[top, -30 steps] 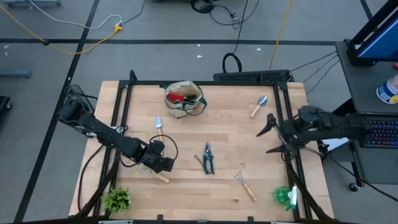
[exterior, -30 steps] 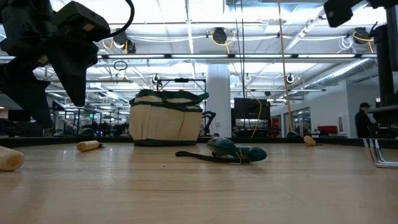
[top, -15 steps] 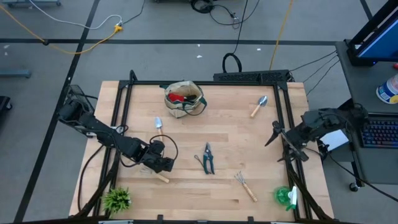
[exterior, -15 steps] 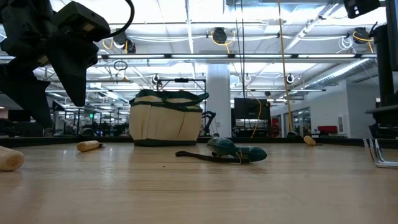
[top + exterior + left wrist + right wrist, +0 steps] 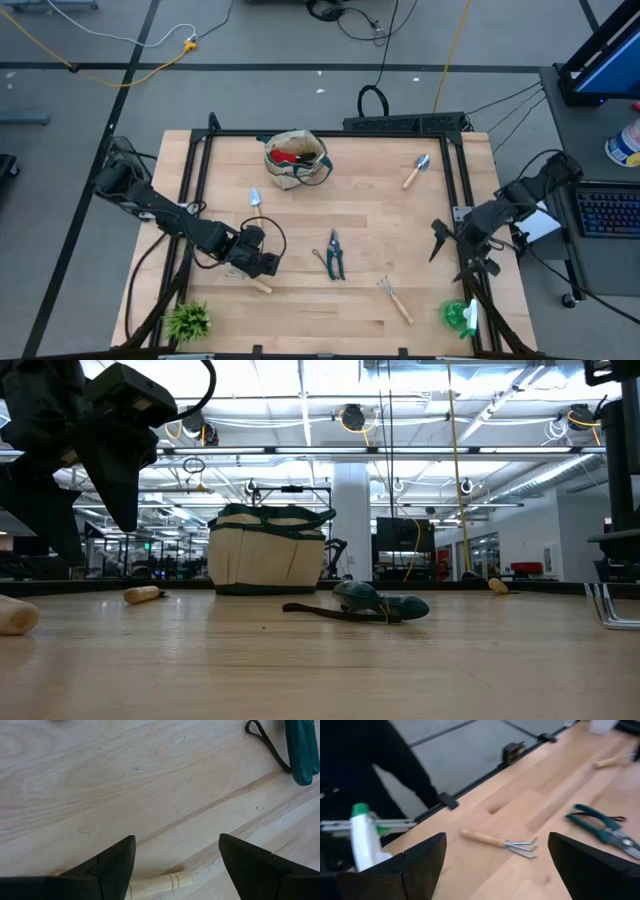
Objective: Pick & Place Garden tools in Gardening bag
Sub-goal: Put the spray bottle into the gardening bag
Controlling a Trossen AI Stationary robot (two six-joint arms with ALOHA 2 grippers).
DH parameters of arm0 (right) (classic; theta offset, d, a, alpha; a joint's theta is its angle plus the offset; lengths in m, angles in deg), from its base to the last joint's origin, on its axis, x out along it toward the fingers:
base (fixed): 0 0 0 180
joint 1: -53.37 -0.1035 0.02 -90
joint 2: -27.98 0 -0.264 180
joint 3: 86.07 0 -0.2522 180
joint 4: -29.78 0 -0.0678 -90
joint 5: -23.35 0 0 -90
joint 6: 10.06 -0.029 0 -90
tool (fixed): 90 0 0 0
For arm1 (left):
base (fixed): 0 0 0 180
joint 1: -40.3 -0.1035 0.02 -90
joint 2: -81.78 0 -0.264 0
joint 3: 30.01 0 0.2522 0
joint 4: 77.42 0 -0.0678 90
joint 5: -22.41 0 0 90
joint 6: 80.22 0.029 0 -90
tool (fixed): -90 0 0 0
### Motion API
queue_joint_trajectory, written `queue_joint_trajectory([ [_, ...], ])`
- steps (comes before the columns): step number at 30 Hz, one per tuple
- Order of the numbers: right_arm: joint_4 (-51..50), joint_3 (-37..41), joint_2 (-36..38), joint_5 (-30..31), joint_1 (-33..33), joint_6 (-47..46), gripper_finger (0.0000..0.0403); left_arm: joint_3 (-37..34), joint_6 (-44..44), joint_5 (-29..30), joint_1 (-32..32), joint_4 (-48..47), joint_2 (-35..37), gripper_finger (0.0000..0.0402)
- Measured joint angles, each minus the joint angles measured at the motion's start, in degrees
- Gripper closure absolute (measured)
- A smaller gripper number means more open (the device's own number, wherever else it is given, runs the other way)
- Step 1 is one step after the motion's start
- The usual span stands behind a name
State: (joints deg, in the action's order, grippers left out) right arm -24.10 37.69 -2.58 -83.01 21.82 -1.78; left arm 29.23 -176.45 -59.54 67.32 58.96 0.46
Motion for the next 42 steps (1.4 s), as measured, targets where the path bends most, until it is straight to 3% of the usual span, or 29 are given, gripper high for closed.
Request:
queue_joint_trajectory([
  [10, -0.05, -0.39, -1.14, 1.67, -7.34, 0.13, 0.0063, 0.00, -0.02, 0.04, 0.00, -0.02, 0.00, 0.0108],
  [18, -1.73, -5.61, -2.90, 4.50, -14.82, 1.57, 0.0063, 0.00, -0.02, 0.04, 0.00, 0.00, 0.00, 0.0108],
  [25, -3.47, -7.69, -7.82, 4.68, -23.66, -3.14, 0.0063, 0.00, 0.00, 0.04, 0.00, -0.04, 0.00, 0.0107],
  [32, -3.40, -7.69, -13.78, 13.62, -32.87, -5.06, 0.0063, 0.00, 2.51, 0.02, 0.00, -0.26, 0.00, 0.0108],
  [42, -2.23, -7.67, -20.47, 16.72, -37.76, -16.55, 0.0063, 0.00, 7.62, 0.02, 0.02, -0.08, 0.00, 0.0108],
])
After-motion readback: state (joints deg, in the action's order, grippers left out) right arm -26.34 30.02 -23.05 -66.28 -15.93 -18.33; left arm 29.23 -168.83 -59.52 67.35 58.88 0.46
